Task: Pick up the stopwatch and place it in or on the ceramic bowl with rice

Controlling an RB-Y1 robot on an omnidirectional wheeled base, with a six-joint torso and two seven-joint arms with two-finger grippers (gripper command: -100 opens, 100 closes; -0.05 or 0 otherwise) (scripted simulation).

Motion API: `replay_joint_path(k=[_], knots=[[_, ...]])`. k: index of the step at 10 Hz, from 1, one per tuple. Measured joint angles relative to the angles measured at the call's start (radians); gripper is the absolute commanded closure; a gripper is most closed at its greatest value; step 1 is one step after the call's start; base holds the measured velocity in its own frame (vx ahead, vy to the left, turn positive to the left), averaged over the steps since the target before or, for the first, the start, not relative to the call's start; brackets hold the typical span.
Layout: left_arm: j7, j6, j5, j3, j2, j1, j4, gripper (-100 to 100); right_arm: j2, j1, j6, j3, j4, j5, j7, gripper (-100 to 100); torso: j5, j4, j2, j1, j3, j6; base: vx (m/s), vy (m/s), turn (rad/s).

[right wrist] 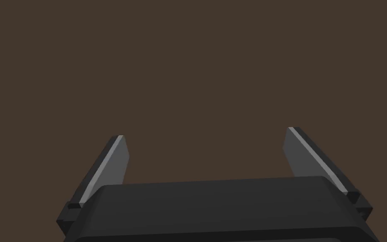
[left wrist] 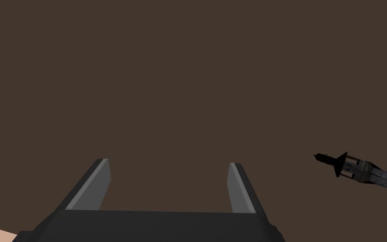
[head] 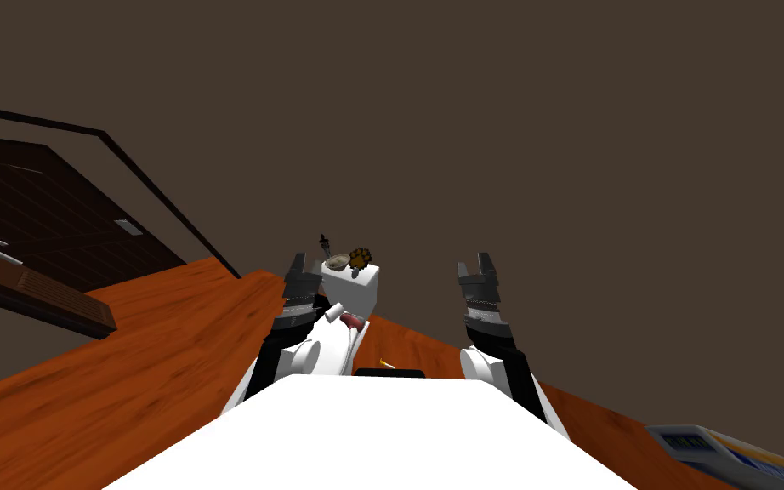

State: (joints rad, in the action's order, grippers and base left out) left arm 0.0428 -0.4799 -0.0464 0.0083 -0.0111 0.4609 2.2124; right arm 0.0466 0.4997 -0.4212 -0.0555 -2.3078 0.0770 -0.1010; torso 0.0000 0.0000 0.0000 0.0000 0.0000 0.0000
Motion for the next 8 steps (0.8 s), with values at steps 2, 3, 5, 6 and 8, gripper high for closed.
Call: replay_joint_path(k=[2, 3, 5, 6, 8], knots=[[0.003, 0.0, 0.013, -0.002, -0.052, 0.001, -0.015, -100, 0.0, 0.0, 0.0, 0.0, 0.0, 0.0, 0.0, 0, 0.0, 0.0, 0.0, 0.001, 0.0, 0.0, 0.0, 0.012, -0.026], [0.005, 0.004, 0.02, -0.002, -0.075, 0.0, -0.022, -100, 0.0, 0.0, 0.0, 0.0, 0.0, 0.0, 0.0, 0, 0.0, 0.0, 0.0, 0.001, 0.0, 0.0, -0.001, 0.015, -0.028], [0.007, 0.019, 0.037, -0.001, -0.121, 0.0, -0.031, -100, 0.0, 0.0, 0.0, 0.0, 0.0, 0.0, 0.0, 0, 0.0, 0.0, 0.0, 0.001, 0.0, 0.0, -0.001, 0.017, -0.034], [0.009, 0.021, 0.046, 0.001, -0.144, -0.006, -0.05, -100, 0.0, 0.0, 0.0, 0.0, 0.0, 0.0, 0.0, 0, 0.0, 0.0, 0.0, 0.002, 0.0, 0.0, 0.001, 0.017, -0.044], [0.013, 0.026, 0.069, 0.0, -0.188, -0.004, -0.073, -100, 0.0, 0.0, 0.0, 0.0, 0.0, 0.0, 0.0, 0, 0.0, 0.0, 0.0, 0.002, 0.0, 0.0, 0.002, 0.021, -0.039]])
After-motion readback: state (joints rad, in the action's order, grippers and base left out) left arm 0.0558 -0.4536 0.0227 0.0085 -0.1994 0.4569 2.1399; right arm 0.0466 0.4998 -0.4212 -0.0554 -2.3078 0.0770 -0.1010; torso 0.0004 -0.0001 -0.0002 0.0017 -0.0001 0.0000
